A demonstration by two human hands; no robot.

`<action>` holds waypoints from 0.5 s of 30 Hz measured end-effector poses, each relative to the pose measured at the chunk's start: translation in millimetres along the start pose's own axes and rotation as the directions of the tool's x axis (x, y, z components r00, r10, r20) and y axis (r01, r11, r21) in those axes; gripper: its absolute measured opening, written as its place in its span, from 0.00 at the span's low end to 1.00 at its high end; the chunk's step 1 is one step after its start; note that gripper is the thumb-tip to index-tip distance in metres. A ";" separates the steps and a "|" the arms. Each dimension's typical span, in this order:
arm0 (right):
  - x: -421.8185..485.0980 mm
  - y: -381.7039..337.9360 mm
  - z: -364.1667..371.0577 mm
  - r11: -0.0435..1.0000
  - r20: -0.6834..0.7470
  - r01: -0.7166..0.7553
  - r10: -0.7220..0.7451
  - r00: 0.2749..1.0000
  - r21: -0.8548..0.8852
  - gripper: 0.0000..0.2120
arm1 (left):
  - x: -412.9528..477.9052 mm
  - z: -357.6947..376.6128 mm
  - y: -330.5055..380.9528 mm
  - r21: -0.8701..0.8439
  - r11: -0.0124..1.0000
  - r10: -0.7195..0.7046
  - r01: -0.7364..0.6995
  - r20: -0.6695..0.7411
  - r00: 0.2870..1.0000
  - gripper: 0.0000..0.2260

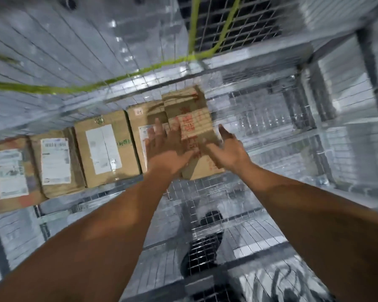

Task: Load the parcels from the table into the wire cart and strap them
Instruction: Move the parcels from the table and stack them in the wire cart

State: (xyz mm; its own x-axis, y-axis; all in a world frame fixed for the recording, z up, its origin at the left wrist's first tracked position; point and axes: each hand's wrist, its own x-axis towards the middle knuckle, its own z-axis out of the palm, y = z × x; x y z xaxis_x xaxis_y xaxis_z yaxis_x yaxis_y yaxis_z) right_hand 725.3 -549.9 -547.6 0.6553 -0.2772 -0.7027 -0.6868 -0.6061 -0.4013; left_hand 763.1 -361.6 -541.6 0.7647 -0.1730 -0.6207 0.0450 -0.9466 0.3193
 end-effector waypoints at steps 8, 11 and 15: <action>-196.6 -68.8 -103.5 0.989 -0.218 -0.092 0.116 0.969 0.117 0.36 | -141.3 -146.0 20.6 0.041 0.966 0.259 -0.256 -0.088 0.962 0.42; -317.2 -97.2 -114.6 0.971 -0.378 -0.025 0.117 0.919 0.239 0.35 | -227.9 -205.9 18.9 -0.029 0.926 0.371 -0.376 -0.100 0.923 0.41; -500.6 -131.1 -93.8 0.901 -0.598 0.105 0.188 0.779 0.420 0.37 | -351.3 -264.7 8.6 -0.052 0.804 0.580 -0.592 -0.146 0.801 0.43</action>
State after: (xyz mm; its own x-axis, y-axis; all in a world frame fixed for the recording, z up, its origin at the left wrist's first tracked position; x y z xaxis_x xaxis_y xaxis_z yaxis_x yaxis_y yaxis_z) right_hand 516.8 -401.6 -88.1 0.5700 -0.7755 -0.2715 -0.6822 -0.2626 -0.6824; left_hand 665.0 -236.9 -131.2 0.7327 -0.6481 -0.2077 -0.3832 -0.6450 0.6611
